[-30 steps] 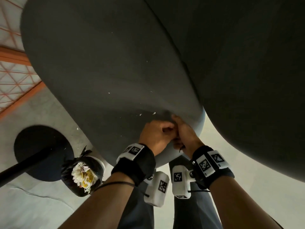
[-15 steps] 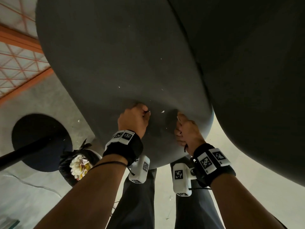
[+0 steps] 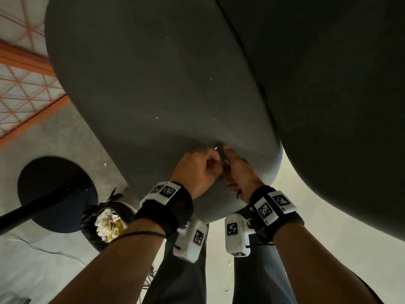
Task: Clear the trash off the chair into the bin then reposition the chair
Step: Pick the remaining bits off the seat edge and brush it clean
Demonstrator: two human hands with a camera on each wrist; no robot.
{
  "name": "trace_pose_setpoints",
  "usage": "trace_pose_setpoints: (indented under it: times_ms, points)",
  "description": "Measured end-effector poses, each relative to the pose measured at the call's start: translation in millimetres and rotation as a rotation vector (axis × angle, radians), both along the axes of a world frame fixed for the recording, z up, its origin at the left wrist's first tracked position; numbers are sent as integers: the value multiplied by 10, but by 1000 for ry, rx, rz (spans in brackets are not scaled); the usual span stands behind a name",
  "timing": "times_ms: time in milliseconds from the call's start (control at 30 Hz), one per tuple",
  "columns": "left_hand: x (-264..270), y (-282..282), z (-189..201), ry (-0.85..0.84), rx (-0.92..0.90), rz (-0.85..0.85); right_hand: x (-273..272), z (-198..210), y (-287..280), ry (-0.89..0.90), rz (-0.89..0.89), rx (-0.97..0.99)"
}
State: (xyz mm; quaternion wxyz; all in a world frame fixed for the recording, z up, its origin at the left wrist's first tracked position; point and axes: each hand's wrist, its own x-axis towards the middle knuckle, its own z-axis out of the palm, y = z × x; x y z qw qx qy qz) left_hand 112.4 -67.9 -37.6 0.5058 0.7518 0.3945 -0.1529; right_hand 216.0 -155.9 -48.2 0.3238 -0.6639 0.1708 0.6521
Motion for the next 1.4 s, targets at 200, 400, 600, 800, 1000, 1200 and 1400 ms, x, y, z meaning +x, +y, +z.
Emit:
trace_pose_setpoints:
  times_ms: [200, 400, 600, 800, 1000, 1200, 1400]
  points:
    - [-47, -171, 33, -80, -167, 93, -83, -76, -42, -137, 81, 20]
    - [78, -35, -208, 69, 58, 320, -18, -179, -126, -304, -24, -121]
    - [306, 39, -292, 257, 328, -47, -7, -203, -170, -258, -27, -133]
    - [344, -25, -213, 275, 181, -123, 16, -140, -171, -153, -79, -96]
    - [201, -232, 86, -11, -24, -87, 57, -57, -96, 159, -200, 53]
    - [63, 11, 296, -7, -390, 76, -6, -66, -68, 114, -214, 27]
    - [-160, 738, -100, 6, 156, 463, 48, -39, 40, 170, -281, 98]
